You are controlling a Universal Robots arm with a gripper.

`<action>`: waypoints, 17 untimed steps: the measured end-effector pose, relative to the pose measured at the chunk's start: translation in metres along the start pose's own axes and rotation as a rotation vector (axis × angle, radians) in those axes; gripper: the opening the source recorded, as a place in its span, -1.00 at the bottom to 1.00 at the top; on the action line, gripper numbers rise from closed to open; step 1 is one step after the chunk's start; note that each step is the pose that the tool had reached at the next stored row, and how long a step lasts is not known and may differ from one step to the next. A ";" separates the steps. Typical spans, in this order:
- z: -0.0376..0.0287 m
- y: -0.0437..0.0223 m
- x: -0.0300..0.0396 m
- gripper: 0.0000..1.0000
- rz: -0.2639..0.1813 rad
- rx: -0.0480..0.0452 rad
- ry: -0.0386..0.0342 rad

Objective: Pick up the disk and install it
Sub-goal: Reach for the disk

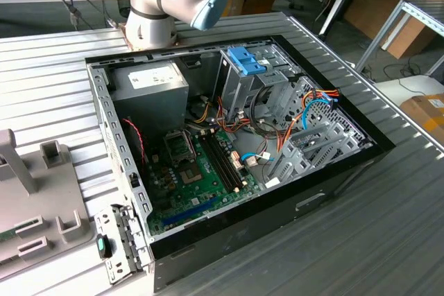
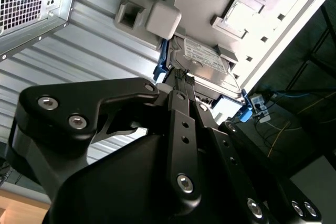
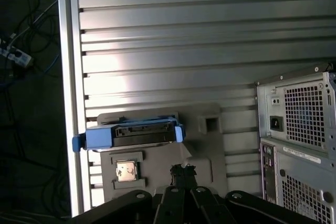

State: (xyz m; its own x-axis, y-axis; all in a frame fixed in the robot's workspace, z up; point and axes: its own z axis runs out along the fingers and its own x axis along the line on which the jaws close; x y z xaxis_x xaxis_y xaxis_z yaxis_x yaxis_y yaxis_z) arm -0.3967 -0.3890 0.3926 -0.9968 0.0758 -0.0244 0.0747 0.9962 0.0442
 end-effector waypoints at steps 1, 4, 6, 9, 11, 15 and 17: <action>0.0001 0.0006 0.0036 -0.79 0.000 -0.0001 -0.0001; 0.0002 0.0031 0.0174 -0.79 0.000 0.0001 0.0000; 0.0003 0.0038 0.0215 -0.79 0.000 0.0001 -0.0001; 0.0004 0.0046 0.0309 -0.79 0.000 0.0001 -0.0002; 0.0004 0.0049 0.0396 -0.79 0.000 0.0002 0.0000; 0.0014 0.0052 0.0479 -0.79 0.000 0.0001 0.0001; 0.0025 0.0055 0.0524 -0.79 0.000 0.0005 0.0020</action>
State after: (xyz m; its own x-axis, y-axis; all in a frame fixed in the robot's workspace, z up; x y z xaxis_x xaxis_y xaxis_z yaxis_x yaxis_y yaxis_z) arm -0.4484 -0.3794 0.3890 -0.9969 0.0757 -0.0224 0.0747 0.9962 0.0438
